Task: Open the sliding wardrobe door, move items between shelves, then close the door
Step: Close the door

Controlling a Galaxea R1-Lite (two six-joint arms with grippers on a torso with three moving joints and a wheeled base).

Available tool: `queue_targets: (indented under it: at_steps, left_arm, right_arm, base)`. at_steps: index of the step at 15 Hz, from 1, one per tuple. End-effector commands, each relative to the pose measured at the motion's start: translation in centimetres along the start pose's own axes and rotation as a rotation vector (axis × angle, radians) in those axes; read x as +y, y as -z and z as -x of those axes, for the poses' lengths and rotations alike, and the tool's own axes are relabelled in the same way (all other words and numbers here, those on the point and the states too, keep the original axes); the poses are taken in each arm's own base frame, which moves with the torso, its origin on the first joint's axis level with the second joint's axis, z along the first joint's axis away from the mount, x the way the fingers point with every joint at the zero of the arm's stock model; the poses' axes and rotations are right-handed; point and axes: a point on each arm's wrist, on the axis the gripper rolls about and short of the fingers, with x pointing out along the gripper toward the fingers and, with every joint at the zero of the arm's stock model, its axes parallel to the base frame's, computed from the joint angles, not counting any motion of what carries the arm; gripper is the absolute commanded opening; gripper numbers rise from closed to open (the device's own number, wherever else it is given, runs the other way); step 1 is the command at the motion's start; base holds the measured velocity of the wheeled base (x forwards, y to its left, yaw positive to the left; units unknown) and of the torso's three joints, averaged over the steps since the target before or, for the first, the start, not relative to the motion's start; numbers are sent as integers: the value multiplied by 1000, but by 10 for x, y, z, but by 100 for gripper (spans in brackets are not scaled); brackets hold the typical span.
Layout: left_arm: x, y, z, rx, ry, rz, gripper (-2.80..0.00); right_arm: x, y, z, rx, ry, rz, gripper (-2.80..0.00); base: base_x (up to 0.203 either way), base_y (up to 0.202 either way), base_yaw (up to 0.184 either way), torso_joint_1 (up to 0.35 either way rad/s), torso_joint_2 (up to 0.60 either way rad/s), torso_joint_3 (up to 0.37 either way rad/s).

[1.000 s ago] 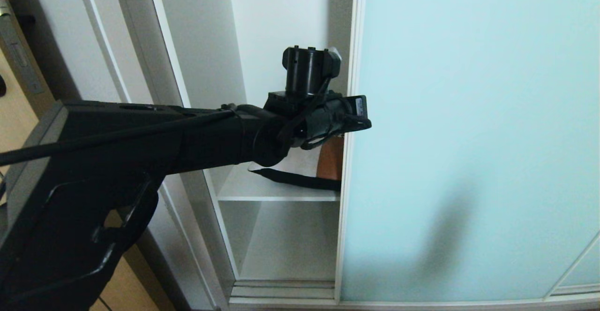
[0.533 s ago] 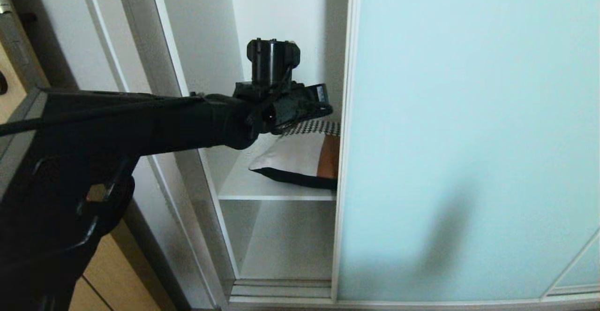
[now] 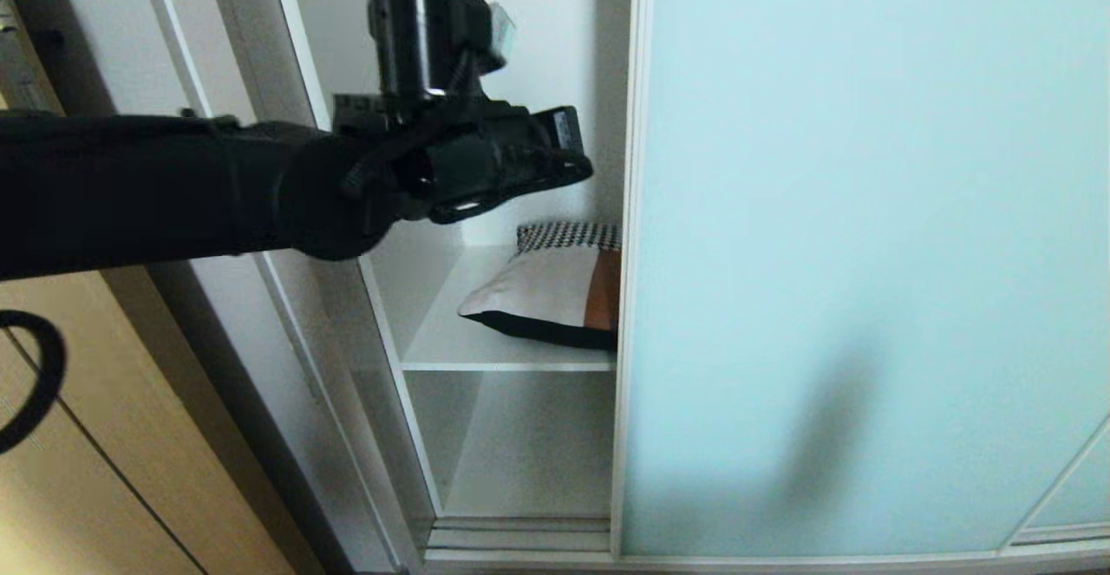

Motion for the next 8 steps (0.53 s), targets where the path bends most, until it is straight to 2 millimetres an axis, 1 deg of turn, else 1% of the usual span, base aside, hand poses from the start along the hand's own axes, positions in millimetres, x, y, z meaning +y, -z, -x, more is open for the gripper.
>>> queue_targets:
  at_steps: [1, 2, 3, 5, 8]
  left_arm:
    - [-29, -34, 55, -63, 138, 6, -280]
    - [-42, -33, 61, -49, 204, 6, -280]
    - [-48, -30, 60, -32, 250, 2, -280]
    - [-49, -14, 45, 24, 287, -1, -280]
    - [-46, 23, 8, 124, 307, 10, -280]
  right_arm:
    - [0, 0, 0, 3, 0, 0, -280]
    - [0, 0, 0, 3, 0, 0, -280]
    - [0, 0, 0, 3, 1, 0, -280]
    - [0, 0, 0, 1, 0, 0, -280]
    - [0, 0, 0, 1, 1, 0, -280]
  base:
    - [0, 0, 0, 0, 0, 0]
    - [0, 0, 0, 0, 0, 0]
    - [0, 0, 0, 0, 0, 0]
    - [0, 0, 0, 0, 0, 0]
    - [0, 0, 0, 0, 0, 0]
